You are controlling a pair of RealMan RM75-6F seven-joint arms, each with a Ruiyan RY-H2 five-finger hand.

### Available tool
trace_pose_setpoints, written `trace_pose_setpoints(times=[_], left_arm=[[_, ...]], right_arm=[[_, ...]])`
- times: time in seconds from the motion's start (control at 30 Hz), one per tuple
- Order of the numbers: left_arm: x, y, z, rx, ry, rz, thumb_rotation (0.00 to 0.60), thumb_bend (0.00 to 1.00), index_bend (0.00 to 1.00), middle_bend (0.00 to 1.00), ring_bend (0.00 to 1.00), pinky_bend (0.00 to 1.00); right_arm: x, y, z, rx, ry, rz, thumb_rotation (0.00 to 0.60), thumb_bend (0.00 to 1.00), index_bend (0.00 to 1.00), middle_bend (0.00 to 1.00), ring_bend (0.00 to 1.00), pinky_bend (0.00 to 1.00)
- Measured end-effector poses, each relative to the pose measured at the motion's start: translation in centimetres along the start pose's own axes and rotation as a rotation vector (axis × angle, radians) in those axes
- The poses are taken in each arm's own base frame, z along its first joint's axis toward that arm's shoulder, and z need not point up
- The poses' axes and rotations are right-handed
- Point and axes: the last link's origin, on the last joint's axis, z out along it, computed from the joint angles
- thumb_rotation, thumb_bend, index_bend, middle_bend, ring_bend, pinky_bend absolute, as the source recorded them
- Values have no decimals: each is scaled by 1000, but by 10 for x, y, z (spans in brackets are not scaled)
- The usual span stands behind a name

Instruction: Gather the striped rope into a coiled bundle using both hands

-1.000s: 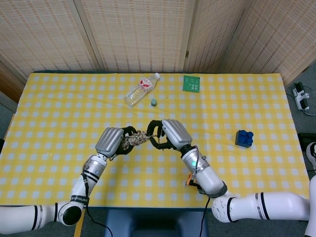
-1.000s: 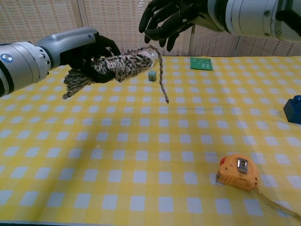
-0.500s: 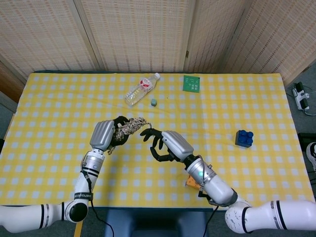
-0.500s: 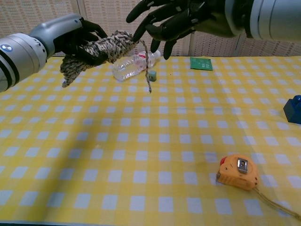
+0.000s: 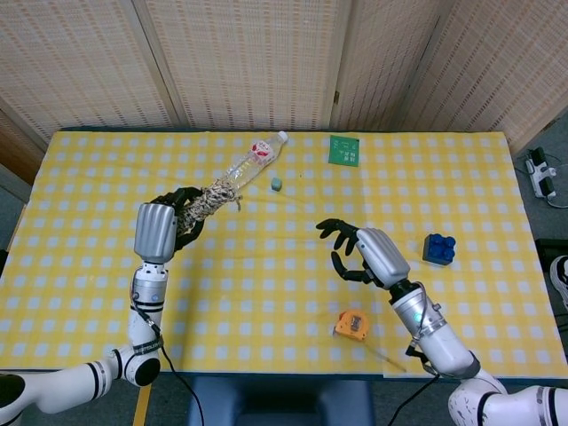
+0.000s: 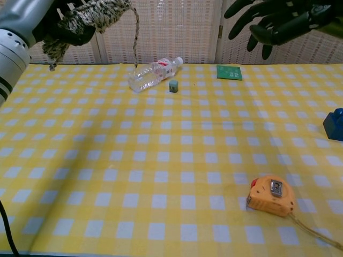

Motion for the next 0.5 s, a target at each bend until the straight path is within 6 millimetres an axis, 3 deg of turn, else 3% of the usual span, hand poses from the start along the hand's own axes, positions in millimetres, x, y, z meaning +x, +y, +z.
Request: trace_pose_setpoints(times=[0.33,0.5], left_arm=[[-7,1,-10,-21,-66,24,600,634,579,609,586,667],[-3,0,-13,-24,-105,20,600,634,576,609,586,662]], right_arm=[[9,37,-33,-83,31,-90,600,606,269,334,385,491],[16,54,-50,-103,89,-191,600,606,218,242,268,337]])
